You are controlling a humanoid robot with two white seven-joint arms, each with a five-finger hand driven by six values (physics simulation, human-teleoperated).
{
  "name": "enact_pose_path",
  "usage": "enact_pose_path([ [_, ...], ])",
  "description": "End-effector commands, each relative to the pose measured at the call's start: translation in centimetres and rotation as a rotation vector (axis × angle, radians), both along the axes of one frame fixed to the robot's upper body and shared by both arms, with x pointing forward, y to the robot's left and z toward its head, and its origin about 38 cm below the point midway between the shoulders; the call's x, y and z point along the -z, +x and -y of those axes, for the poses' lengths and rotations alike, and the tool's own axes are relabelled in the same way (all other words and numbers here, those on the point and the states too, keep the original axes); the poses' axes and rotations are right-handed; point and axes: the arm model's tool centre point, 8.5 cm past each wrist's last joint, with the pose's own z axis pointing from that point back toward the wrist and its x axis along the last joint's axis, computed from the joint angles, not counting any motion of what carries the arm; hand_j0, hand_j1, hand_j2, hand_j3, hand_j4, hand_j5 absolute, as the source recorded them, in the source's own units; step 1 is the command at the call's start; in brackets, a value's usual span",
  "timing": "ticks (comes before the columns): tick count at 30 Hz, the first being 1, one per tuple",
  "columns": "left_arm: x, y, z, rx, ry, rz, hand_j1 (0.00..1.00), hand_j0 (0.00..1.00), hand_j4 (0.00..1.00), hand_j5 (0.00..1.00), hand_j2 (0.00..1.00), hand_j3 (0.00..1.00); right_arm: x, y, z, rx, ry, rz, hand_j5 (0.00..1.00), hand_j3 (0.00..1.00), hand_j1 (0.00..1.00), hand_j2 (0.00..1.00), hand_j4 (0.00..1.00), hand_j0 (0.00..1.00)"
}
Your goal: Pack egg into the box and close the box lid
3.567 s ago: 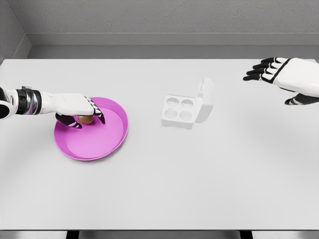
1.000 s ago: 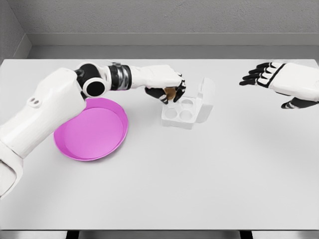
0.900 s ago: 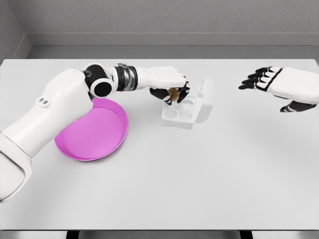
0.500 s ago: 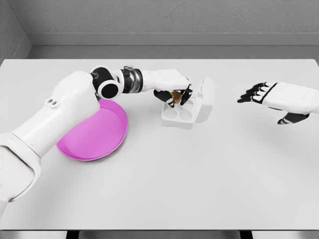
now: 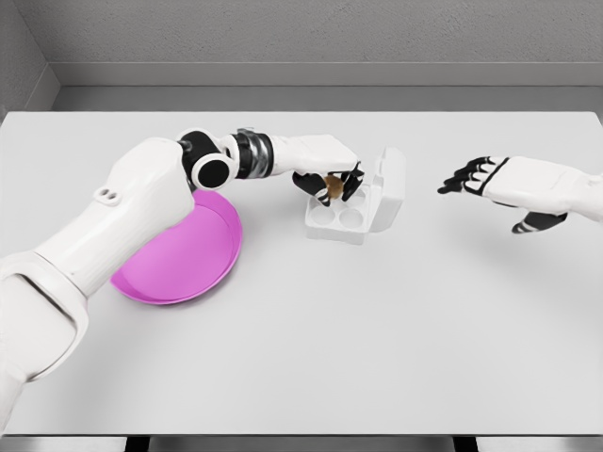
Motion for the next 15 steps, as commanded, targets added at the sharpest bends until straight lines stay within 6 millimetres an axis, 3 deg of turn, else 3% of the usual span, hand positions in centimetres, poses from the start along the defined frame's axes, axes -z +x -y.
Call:
enact_pose_path([
  [1,0.06,0.06,0.18,-0.005,-0.006,-0.005,0.23,0.23,0.23,0.23,0.23,0.23,0.44,0.2,-0.11,0.007,0.013,-0.009,1.0,1.0,1.0,1.0,1.0,1.0],
  [6,0.13,0.01,0.18,-0.004,-0.006,-0.007,0.28,0.28,0.28,0.28,0.28,0.28,1.23,0.34,-0.93,-0.008,0.003,-0.02,1.0,1.0,1.0,1.0,1.0,1.0],
  [9,0.17,0.01,0.15,-0.006,-0.008,-0.009,0.41,0.41,0.41,0.41,0.41,0.41,1.03,0.47,-0.96,-0.008,0.004,-0.015,1.0,1.0,1.0,1.0,1.0,1.0],
  [15,0.17,0.08,0.02,-0.01,-0.008,-0.009,0.57,0.57,0.57,0.57,0.57,0.57,1.06,0.55,-0.81,-0.003,0.004,-0.016,1.0,1.0,1.0,1.0,1.0,1.0],
])
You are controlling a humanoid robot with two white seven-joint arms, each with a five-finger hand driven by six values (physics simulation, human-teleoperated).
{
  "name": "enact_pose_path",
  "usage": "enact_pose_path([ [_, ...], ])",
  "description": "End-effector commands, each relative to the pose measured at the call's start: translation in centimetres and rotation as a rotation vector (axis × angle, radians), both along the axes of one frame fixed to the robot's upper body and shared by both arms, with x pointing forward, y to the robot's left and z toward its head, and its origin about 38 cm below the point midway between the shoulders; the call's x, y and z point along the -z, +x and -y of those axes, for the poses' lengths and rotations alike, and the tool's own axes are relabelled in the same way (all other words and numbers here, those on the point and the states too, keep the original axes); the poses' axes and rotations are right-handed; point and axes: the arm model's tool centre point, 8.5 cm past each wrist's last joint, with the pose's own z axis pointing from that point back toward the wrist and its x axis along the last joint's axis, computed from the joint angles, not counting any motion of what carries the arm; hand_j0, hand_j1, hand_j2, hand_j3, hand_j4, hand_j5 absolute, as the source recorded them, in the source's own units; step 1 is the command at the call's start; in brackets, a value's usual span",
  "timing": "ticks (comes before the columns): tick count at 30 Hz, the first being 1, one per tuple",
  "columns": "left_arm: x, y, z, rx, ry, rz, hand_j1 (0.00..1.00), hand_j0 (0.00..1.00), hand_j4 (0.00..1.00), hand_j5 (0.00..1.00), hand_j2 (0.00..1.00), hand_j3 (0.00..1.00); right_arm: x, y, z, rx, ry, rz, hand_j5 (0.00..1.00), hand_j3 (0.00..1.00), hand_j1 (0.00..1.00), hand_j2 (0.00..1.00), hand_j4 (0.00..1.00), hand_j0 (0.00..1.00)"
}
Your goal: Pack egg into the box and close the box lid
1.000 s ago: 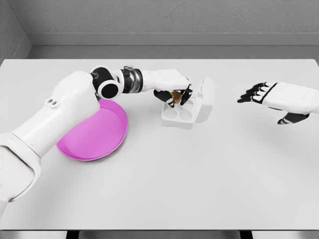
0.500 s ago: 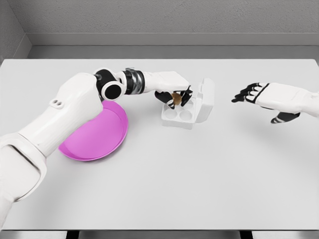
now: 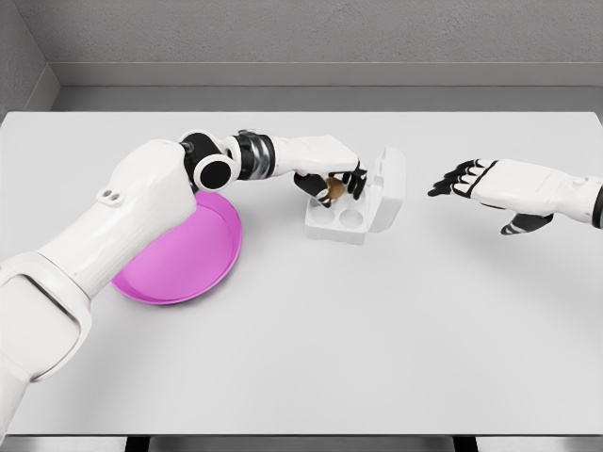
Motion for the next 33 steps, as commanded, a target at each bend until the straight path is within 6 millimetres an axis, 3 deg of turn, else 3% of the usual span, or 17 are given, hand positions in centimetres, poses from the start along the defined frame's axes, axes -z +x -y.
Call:
enact_pose_path([
  [1,0.0,0.0,0.0,-0.001,0.0,-0.001,0.6,0.6,0.6,0.6,0.6,0.6,0.1,0.0,0.2,0.007,0.003,-0.005,1.0,1.0,1.0,1.0,1.0,1.0],
  [2,0.0,0.0,-0.1,-0.002,0.0,-0.001,0.67,0.67,0.67,0.67,0.67,0.67,0.0,0.1,0.1,0.006,0.003,-0.002,1.0,1.0,1.0,1.0,1.0,1.0],
  [8,-0.1,0.1,-0.1,-0.004,-0.005,-0.001,0.73,0.73,0.73,0.73,0.73,0.73,-0.1,0.1,0.2,0.007,0.004,0.0,1.0,1.0,1.0,1.0,1.0,1.0],
  [20,-0.4,0.4,-0.8,-0.018,-0.017,0.002,1.0,1.0,1.0,1.0,1.0,1.0,-0.1,0.2,0.2,0.008,0.004,0.0,1.0,1.0,1.0,1.0,1.0,1.0],
  [22,-0.6,0.4,-1.0,-0.015,-0.019,0.006,1.0,1.0,1.0,1.0,1.0,1.0,-0.1,0.2,0.2,0.008,0.004,0.0,1.0,1.0,1.0,1.0,1.0,1.0],
  [24,-1.2,0.8,-2.8,-0.029,-0.019,0.018,1.0,1.0,1.0,1.0,1.0,1.0,-0.1,0.2,0.2,0.008,0.002,0.0,1.0,1.0,1.0,1.0,1.0,1.0],
  [25,-2.4,1.2,-3.9,-0.043,-0.052,0.017,1.0,1.0,1.0,1.0,1.0,1.0,-0.1,0.2,0.2,0.008,0.004,0.0,1.0,1.0,1.0,1.0,1.0,1.0],
  [29,-7.8,1.7,-11.6,-0.11,-0.11,0.073,1.0,1.0,1.0,1.0,1.0,1.0,-0.1,0.2,0.1,0.005,0.001,-0.001,1.0,1.0,1.0,1.0,1.0,1.0],
  [32,-10.3,1.4,-14.1,-0.114,-0.092,0.133,1.0,1.0,1.0,1.0,1.0,1.0,-0.2,0.3,-0.2,0.001,0.007,0.003,1.0,1.0,1.0,1.0,1.0,1.0],
  [33,-10.3,0.5,-14.1,-0.037,-0.097,0.148,1.0,1.0,1.0,1.0,1.0,1.0,-0.2,0.3,-0.3,-0.001,0.008,0.004,1.0,1.0,1.0,1.0,1.0,1.0],
])
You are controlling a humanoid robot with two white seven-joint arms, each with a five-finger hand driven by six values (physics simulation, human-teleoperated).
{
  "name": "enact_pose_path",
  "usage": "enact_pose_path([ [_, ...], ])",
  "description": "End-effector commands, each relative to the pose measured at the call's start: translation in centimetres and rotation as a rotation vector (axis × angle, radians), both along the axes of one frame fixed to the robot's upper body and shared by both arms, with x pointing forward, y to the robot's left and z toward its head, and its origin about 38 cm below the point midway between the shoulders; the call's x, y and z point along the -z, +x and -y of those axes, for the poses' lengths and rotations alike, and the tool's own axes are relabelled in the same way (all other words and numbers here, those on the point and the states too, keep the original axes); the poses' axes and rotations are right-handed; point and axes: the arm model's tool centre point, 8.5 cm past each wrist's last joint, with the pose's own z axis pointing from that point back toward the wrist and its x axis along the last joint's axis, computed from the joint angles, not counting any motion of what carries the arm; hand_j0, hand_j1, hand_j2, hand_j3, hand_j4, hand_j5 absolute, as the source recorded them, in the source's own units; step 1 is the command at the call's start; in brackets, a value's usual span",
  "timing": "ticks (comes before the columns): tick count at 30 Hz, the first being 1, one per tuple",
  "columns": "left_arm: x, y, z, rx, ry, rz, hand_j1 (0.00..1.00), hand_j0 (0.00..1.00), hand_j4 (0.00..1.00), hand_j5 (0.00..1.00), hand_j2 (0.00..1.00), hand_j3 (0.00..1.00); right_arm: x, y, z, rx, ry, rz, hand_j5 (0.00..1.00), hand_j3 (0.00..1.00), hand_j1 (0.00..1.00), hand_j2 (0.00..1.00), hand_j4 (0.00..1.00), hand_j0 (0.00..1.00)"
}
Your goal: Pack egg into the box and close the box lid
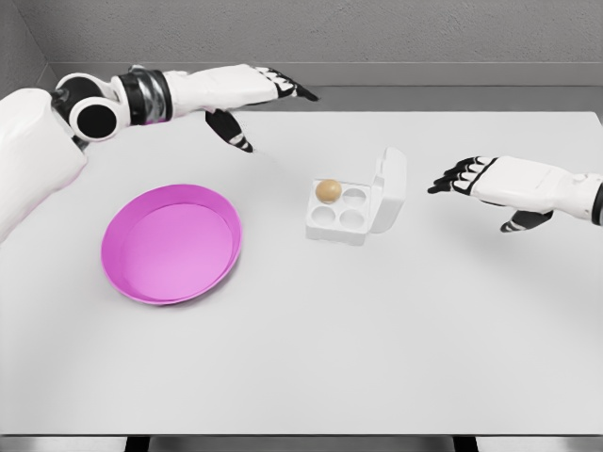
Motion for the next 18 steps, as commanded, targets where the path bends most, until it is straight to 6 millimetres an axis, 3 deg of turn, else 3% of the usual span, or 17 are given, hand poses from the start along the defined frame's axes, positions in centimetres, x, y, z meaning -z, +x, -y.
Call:
enact_pose_path([
  [1,-1.0,-0.8,-2.6,0.034,-0.003,0.028,1.0,1.0,1.0,1.0,1.0,1.0,0.1,0.0,-0.3,-0.004,0.011,-0.001,1.0,1.0,1.0,1.0,1.0,1.0],
  [2,0.0,-1.0,-4.0,0.009,0.009,0.008,1.0,1.0,1.0,1.0,1.0,1.0,0.1,0.0,-0.5,-0.007,0.015,-0.001,1.0,1.0,1.0,1.0,1.0,1.0],
  [6,-0.7,-0.9,-8.1,-0.075,0.006,0.018,1.0,1.0,1.0,1.0,1.0,1.0,-0.1,0.2,-1.3,-0.022,0.025,0.007,1.0,1.0,1.0,1.0,1.0,1.0],
  [13,0.3,0.1,-13.2,-0.224,-0.047,-0.028,1.0,1.0,1.0,1.0,1.0,1.0,0.6,0.6,-4.0,-0.082,0.039,-0.006,1.0,1.0,1.0,1.0,1.0,1.0],
  [18,2.1,1.0,-17.9,-0.377,-0.084,-0.096,1.0,1.0,1.0,1.0,1.0,1.0,0.6,0.5,-5.2,-0.113,0.042,-0.005,1.0,1.0,1.0,1.0,1.0,1.0],
])
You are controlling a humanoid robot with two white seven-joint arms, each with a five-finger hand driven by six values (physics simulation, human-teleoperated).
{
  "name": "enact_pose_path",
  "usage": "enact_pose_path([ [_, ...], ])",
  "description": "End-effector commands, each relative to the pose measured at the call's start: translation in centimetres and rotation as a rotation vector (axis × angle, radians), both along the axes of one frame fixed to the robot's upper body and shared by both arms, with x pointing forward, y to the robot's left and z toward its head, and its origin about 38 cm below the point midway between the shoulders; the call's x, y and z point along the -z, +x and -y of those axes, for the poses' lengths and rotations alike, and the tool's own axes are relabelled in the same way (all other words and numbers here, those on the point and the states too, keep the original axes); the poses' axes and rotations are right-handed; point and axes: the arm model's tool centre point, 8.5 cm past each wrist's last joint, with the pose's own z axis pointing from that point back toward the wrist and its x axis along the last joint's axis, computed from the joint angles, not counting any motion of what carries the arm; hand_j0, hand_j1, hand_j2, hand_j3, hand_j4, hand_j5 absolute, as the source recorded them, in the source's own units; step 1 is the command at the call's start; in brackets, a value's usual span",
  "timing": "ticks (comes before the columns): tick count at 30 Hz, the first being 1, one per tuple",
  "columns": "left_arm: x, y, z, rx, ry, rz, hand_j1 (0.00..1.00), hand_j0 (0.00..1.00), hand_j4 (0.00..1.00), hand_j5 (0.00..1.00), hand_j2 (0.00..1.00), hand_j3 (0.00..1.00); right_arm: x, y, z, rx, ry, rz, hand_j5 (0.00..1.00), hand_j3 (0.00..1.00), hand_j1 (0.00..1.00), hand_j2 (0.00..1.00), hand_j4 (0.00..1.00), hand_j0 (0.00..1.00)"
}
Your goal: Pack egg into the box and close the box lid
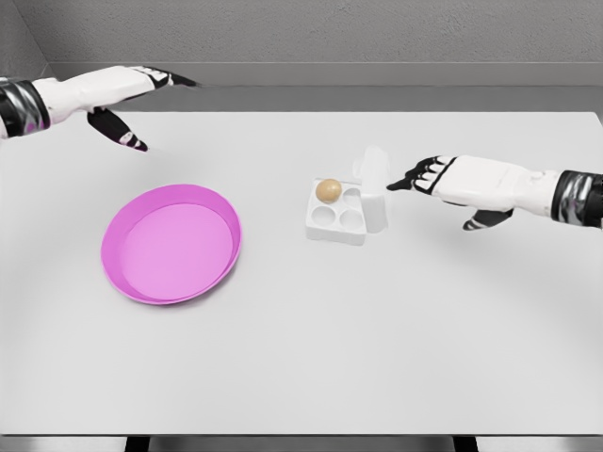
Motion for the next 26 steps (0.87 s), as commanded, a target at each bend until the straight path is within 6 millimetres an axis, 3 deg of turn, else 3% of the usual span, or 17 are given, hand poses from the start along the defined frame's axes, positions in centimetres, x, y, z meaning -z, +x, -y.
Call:
enact_pose_path([
  [1,0.8,0.3,-2.8,-0.093,-0.055,-0.035,1.0,1.0,1.0,1.0,1.0,1.0,0.1,-0.2,-0.8,-0.025,-0.001,-0.001,1.0,1.0,1.0,1.0,1.0,1.0],
  [3,1.1,0.3,-4.1,-0.132,-0.07,-0.049,1.0,1.0,1.0,1.0,1.0,1.0,0.1,-0.5,-2.3,-0.06,0.017,0.007,1.0,1.0,1.0,1.0,1.0,1.0],
  [9,1.3,0.3,-4.1,-0.132,-0.07,-0.052,1.0,1.0,1.0,1.0,1.0,1.0,0.4,-0.2,-7.1,-0.167,0.038,0.002,1.0,1.0,1.0,1.0,1.0,1.0],
  [14,1.3,0.2,-4.2,-0.137,-0.076,-0.053,1.0,1.0,1.0,1.0,1.0,1.0,1.3,-0.4,-8.1,-0.188,0.008,-0.009,1.0,1.0,1.0,1.0,1.0,1.0],
  [16,1.3,0.2,-4.2,-0.137,-0.076,-0.053,1.0,1.0,1.0,1.0,1.0,1.0,-0.1,0.5,-6.7,-0.141,0.033,0.023,1.0,1.0,1.0,1.0,1.0,1.0],
  [17,1.4,0.2,-4.4,-0.143,-0.076,-0.054,1.0,1.0,1.0,1.0,1.0,1.0,-2.7,1.9,-3.8,-0.045,0.092,0.082,1.0,1.0,1.0,1.0,1.0,1.0],
  [19,1.6,0.2,-4.9,-0.156,-0.078,-0.06,1.0,1.0,1.0,1.0,1.0,1.0,-5.6,2.6,0.1,0.067,0.162,0.157,1.0,1.0,1.0,1.0,1.0,1.0],
  [21,1.8,0.1,-6.3,-0.204,-0.099,-0.066,1.0,1.0,1.0,1.0,1.0,1.0,-5.8,2.8,1.9,0.113,0.244,0.135,1.0,1.0,1.0,1.0,1.0,1.0],
  [26,2.0,0.2,-6.2,-0.203,-0.1,-0.068,1.0,1.0,1.0,1.0,1.0,1.0,-4.4,3.0,3.0,0.147,0.24,0.099,1.0,1.0,1.0,1.0,1.0,1.0],
])
